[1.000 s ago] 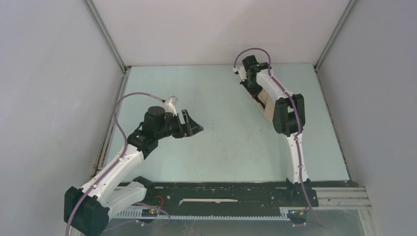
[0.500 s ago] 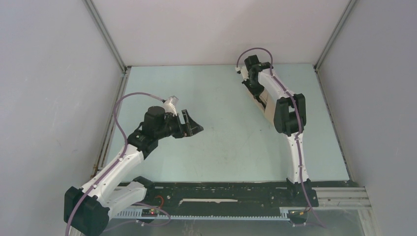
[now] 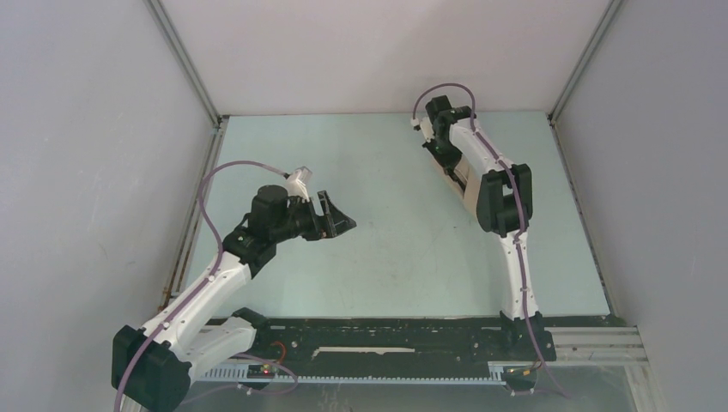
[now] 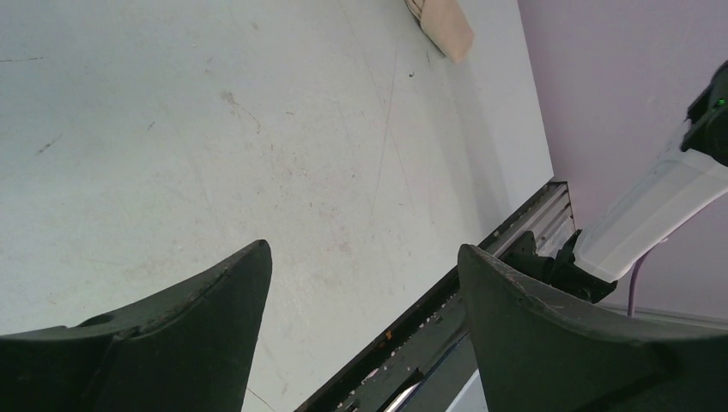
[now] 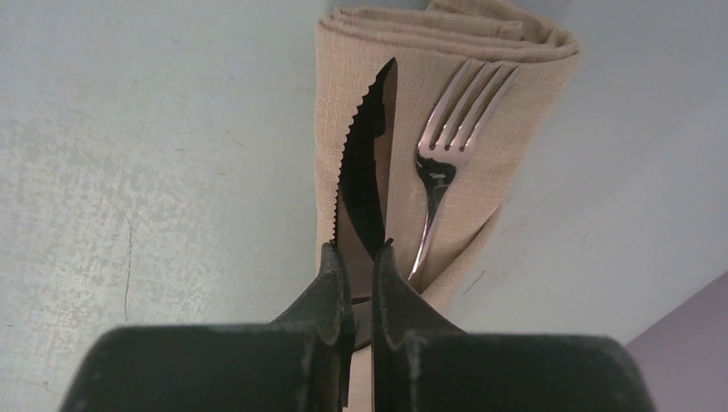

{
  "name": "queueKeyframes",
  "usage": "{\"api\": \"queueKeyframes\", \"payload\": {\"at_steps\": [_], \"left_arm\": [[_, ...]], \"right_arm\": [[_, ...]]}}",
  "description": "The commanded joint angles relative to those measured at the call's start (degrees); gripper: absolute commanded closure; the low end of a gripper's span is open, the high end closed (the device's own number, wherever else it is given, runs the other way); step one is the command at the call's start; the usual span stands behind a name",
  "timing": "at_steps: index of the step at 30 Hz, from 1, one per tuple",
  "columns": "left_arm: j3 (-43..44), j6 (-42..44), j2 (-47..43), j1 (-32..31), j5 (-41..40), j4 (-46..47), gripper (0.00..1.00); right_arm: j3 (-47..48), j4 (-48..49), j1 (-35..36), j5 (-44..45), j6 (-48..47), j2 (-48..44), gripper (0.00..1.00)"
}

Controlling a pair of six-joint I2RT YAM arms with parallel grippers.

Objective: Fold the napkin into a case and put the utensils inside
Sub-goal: Insert the knife into the folded napkin.

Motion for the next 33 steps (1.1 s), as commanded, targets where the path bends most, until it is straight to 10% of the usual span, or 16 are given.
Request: {"api": "queueKeyframes", "payload": {"at_steps": [1,33], "left_arm": [[-0.8,-0.8,-0.3,-0.1,1.0,2.4,0.14],[-0.6,-0.1,-0.4,-0.1,1.1,1.9,0.13]], "right_arm": [[11.5,-7.8,1.4,3.0,-1.0,3.6,1.00],[5.6,-9.2,-2.7,-0.3,3.9,6.1,0.93]]}}
